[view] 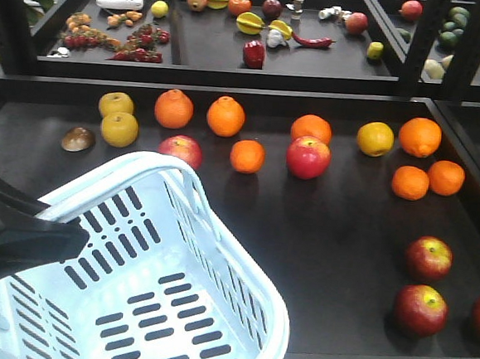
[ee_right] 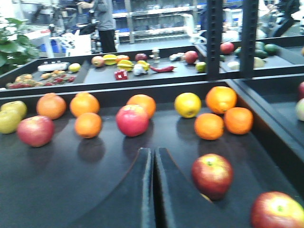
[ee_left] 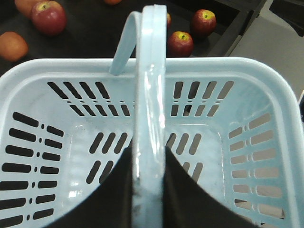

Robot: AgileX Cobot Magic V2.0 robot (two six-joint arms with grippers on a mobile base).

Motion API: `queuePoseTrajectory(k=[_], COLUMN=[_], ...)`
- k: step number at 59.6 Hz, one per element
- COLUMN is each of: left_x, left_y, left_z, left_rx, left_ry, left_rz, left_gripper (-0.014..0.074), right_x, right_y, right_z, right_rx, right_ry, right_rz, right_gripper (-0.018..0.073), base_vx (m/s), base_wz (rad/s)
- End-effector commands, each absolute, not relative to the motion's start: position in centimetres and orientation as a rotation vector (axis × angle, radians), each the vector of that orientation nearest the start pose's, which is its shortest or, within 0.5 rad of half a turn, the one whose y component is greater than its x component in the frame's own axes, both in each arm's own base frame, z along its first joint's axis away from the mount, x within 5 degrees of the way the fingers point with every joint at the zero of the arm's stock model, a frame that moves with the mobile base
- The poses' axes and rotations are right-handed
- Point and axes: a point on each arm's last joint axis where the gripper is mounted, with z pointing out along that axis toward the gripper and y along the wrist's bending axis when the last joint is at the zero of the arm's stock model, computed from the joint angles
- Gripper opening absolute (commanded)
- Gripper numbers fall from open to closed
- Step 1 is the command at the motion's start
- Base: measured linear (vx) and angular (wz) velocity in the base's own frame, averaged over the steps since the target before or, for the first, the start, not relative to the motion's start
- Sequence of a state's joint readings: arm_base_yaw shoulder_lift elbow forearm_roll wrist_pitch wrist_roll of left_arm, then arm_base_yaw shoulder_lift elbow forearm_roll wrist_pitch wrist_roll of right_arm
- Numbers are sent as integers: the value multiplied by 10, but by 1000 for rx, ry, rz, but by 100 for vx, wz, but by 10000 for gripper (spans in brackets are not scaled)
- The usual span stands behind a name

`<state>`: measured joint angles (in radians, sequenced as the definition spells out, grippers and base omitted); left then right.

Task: Pick three apples into basket with both arms
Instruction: 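Drive the base with the held basket to the table of apples and oranges, then hold the basket in the left gripper while the base settles at the table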

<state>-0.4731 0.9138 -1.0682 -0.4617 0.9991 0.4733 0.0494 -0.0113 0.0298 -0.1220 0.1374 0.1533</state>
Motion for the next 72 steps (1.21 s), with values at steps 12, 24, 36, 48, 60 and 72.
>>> queuePoseTrajectory(k=[12,24,36,48,60,72], left_x=[126,126,126,126,126,126], left_y=[-105,-105,-105,-105,-105,-105], left_z=[414,414,414,414,414,414], left_rx=[869,869,869,869,869,869], left_ry=[1971,1971,1971,1971,1971,1971], left_rz=[-624,-624,-624,-624,-624,-624], left_gripper=[-6,-6,-6,-6,-6,-6], right_x=[56,56,56,56,56,56], right_y=[2,2,2,2,2,2], right_z=[195,195,195,195,195,195], right_rx=[-16,-16,-16,-16,-16,-16], right_ry=[1565,1565,1565,1565,1565,1565], right_rz=[38,38,38,38,38,38], right_gripper=[-5,-5,-5,-5,-5,-5], base_vx=[5,5,5,5,6,7], base_wz=[-21,-17,-12,-7,-2,4])
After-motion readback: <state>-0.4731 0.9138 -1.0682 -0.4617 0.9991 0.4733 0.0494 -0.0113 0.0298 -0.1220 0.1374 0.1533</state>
